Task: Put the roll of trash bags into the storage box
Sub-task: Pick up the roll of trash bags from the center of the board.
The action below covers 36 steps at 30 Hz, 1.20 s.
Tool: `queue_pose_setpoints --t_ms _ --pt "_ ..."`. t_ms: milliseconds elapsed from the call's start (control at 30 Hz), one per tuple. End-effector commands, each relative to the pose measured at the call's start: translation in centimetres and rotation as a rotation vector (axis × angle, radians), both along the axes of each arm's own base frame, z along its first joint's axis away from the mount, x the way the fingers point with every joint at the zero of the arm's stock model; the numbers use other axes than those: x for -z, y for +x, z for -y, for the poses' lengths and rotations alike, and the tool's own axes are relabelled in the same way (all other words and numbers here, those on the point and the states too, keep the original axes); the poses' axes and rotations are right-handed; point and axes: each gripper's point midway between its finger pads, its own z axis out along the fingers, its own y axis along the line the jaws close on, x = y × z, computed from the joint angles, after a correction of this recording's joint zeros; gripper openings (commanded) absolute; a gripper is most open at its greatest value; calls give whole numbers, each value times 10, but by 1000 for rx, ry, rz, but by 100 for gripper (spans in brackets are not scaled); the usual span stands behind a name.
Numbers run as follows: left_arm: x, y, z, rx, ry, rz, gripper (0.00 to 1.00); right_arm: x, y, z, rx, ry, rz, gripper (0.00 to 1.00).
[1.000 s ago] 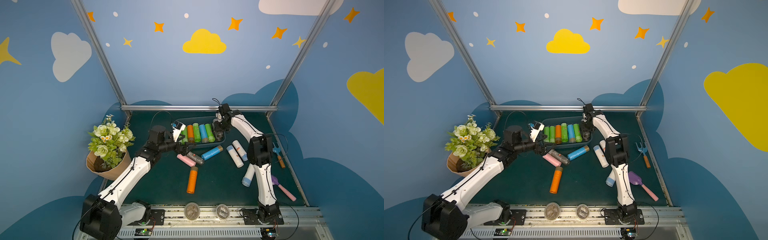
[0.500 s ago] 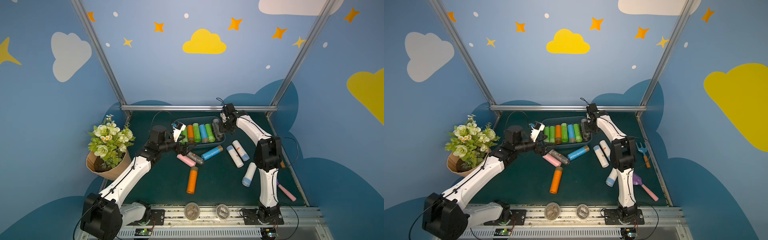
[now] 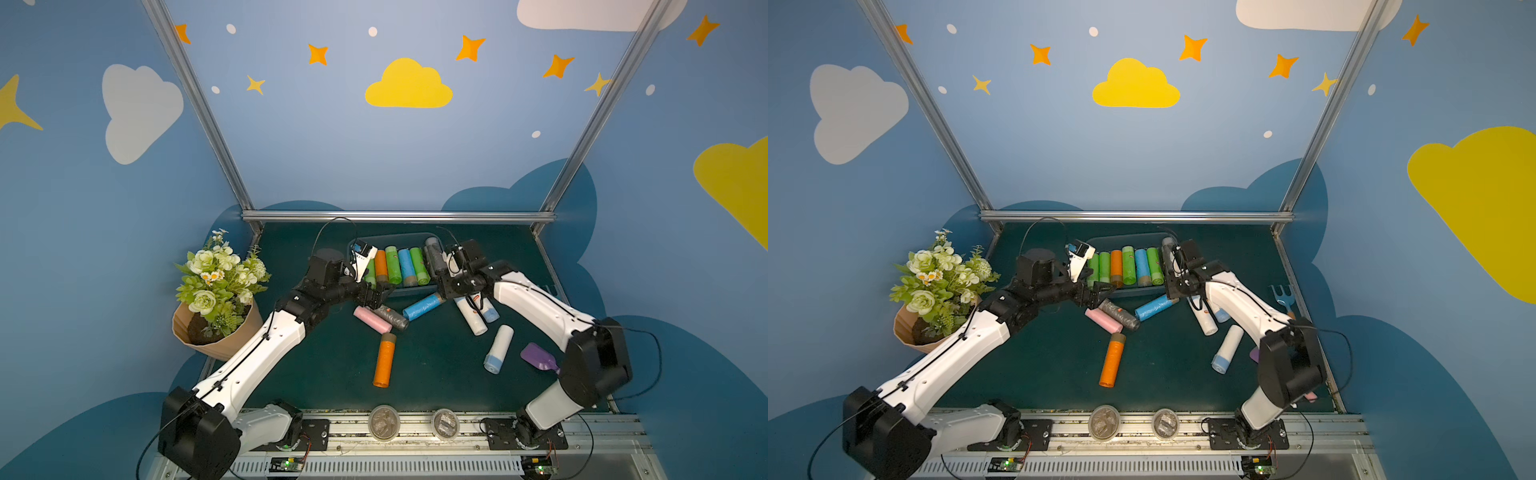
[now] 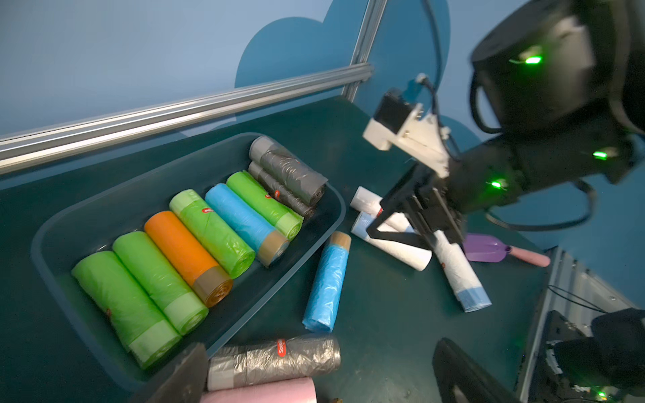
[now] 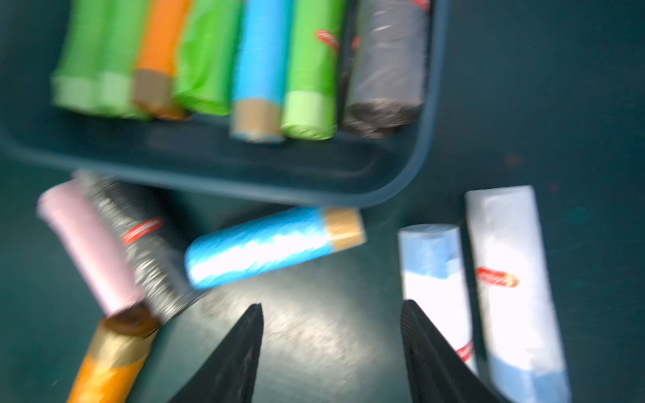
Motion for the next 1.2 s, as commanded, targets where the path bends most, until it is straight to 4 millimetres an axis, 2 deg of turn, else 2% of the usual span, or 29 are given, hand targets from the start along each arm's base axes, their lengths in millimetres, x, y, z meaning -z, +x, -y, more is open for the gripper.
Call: queue_pose_setpoints --t_ms 0,67,133,267,367,533,733,833,933,1033,1167 --pt "6 2 -18 -170 137 -16 100 -18 -16 1 12 58 78 65" --pt "6 -3 -23 -237 129 -65 100 -20 -33 10 11 48 87 68" --pt "11 -13 -24 -251 84 -121 100 -17 -43 30 54 -10 92 71" --pt "21 -45 -11 -116 19 -172 100 -1 -52 74 155 -148 83 73" --pt "19 -65 4 22 -23 -147 100 15 -54 88 179 -173 46 75" --pt "9 -63 23 70 -41 -85 100 28 -46 97 200 -150 7 75" --pt "-8 -55 61 203 -3 15 100 40 -34 93 166 -156 -40 74" --pt "-7 -51 77 290 47 57 100 51 -30 90 146 -173 -77 72" --pt "8 -49 79 301 57 75 100 63 -27 89 148 -195 -107 68" --pt "9 -51 76 294 61 92 100 72 -20 87 149 -203 -118 64" --pt "0 -48 74 238 23 109 100 83 -8 81 143 -214 -143 61"
